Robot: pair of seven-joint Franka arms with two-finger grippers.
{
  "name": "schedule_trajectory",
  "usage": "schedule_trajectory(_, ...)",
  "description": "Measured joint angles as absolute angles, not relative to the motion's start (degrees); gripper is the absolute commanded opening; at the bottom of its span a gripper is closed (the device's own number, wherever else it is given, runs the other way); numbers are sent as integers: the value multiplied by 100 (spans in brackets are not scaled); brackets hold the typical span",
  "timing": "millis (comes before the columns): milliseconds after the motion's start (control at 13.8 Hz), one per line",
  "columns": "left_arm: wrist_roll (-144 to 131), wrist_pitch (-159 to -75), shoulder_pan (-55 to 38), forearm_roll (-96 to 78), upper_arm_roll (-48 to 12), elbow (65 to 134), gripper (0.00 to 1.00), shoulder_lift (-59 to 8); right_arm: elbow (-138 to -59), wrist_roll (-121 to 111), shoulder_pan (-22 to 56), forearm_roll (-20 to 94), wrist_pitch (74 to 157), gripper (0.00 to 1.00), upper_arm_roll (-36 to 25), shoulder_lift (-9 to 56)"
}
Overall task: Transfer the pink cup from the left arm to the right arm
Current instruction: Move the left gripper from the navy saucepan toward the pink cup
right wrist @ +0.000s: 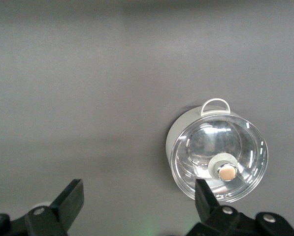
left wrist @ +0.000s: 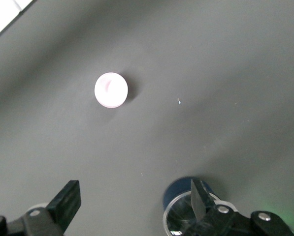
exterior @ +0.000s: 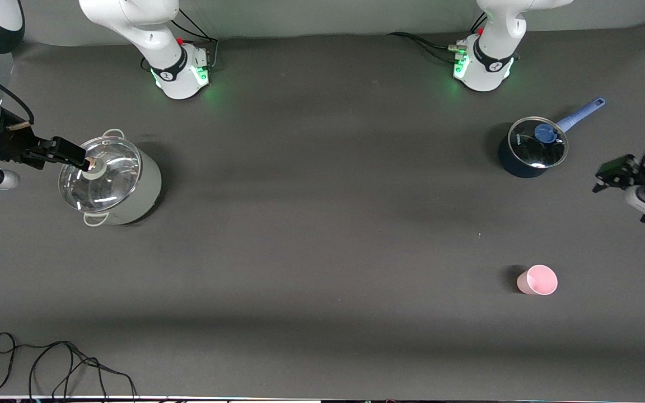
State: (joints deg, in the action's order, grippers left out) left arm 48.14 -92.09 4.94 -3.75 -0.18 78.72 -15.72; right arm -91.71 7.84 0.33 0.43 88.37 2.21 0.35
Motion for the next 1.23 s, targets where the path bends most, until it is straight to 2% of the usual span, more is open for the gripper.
schedule_trajectory(217, 6683, -9534, 1294, -1546, -1, 7818, 100, -2074, -9171, 784, 33, 43, 8837, 100, 221, 35)
schedule_trajectory(579, 9382, -9542, 2381, -3348, 2, 7831, 100, -3212, -9174, 784, 32, 43, 8837, 100, 220, 35)
schedule_trajectory(940, 11540, -9680, 2888, -4643, -8, 7850, 100, -4447, -9176, 784, 32, 43, 8837, 100, 221, 35)
schedule_trajectory(1230, 12697, -9687, 3072, -5325, -14, 7917, 100, -5048, -9178, 784, 32, 44, 8837, 100, 222, 35)
